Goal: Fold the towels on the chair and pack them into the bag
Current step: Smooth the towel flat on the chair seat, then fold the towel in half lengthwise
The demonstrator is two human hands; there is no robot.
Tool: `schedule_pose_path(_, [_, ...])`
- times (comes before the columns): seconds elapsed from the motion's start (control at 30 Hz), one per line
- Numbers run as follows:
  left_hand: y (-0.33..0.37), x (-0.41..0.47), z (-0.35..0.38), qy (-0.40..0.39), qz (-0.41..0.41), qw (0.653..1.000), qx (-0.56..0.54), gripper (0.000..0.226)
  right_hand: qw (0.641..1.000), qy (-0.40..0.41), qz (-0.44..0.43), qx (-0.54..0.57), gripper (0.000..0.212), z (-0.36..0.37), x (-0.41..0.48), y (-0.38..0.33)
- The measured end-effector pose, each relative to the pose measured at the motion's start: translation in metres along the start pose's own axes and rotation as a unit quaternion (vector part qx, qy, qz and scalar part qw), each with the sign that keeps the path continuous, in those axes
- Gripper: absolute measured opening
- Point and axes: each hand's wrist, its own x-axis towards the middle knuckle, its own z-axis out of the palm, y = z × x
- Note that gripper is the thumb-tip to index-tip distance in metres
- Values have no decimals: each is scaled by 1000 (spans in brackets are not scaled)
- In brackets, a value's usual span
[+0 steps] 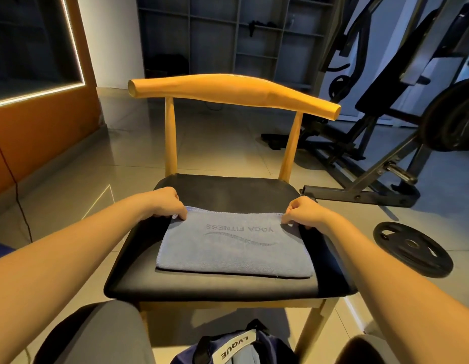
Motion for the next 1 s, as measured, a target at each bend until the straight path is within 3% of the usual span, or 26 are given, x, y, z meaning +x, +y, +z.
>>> schedule_pose_path(0.07, [-1,-3,-3,10,23,999,-48,14,999,11,-15,37,16,-2,0,2])
schedule_pose_path(0.17, [-4,-11,-16,19,56,978,-202,13,993,29,-14,110,15,-11,-1,2])
schedule_pose_path(0.3, [11,-23,-53,124,117,935,-311,8,983,81,-89,137,20,-28,-8,-25])
schedule_pose_path(0.37, [26,-34,-73,210,177,921,-277,10,963,151,-153,164,19,-39,-5,-46])
schedule_pose_path(0.47, [45,-60,-92,342,296,870,-196,17,933,228,-212,180,20,-52,8,-68])
schedule_pose_path(0.53, [47,-77,-90,366,376,839,-142,24,936,245,-205,148,16,-52,20,-66])
schedule_pose_path(0.63, [32,-91,-46,329,478,814,-13,20,963,213,-165,13,18,-35,37,-38])
schedule_pose_path(0.77, [-3,-100,55,116,456,855,218,27,982,137,-88,-91,29,2,21,3])
schedule_pose_path(0.83, [-18,-99,73,84,431,880,180,32,980,132,-111,-96,27,18,4,13])
schedule_pose_path(0.93, [-31,-85,59,221,392,888,99,15,972,134,-161,-106,26,30,-19,15])
schedule_pose_path(1.0, [-36,-68,45,300,294,902,97,11,969,130,-191,-90,22,38,-34,8])
